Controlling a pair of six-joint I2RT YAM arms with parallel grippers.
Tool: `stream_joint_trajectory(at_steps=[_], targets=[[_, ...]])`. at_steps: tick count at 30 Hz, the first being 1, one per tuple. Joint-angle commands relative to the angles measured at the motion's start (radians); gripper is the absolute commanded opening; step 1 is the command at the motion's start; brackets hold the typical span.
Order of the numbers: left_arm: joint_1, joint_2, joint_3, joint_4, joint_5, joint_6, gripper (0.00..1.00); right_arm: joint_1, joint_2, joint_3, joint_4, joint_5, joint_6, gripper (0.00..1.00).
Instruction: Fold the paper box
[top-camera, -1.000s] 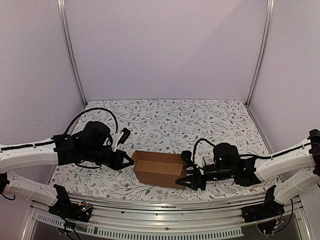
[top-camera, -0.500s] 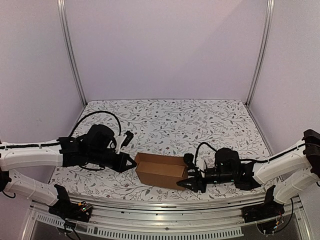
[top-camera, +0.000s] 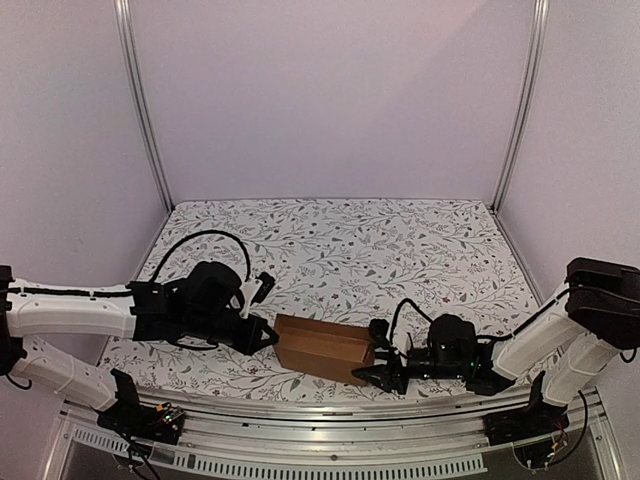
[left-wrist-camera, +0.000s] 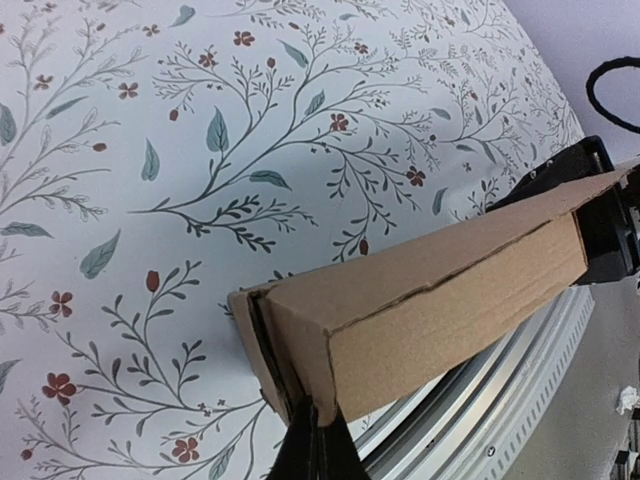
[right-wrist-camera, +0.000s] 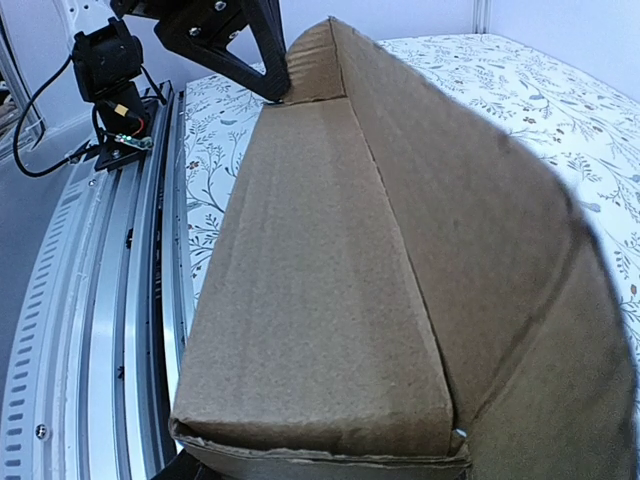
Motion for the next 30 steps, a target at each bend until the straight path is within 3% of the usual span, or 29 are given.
stream_joint_trajectory(at_steps=[1, 16, 30], targets=[[-0.054, 0.033, -0.018, -0.057, 0.018, -0.008, 0.0, -0.01, 0.027, -0.011, 0.134, 0.153, 0.02, 0.33], [-0.07, 0.02, 0.097, -0.256, -0.191, 0.03, 0.0, -0.002, 0.033, -0.023, 0.134, 0.203, 0.01, 0.33], [-0.074, 0.063, 0.095, -0.225, -0.161, 0.007, 0.0, 0.022, 0.044, -0.021, 0.134, 0.226, 0.005, 0.37]])
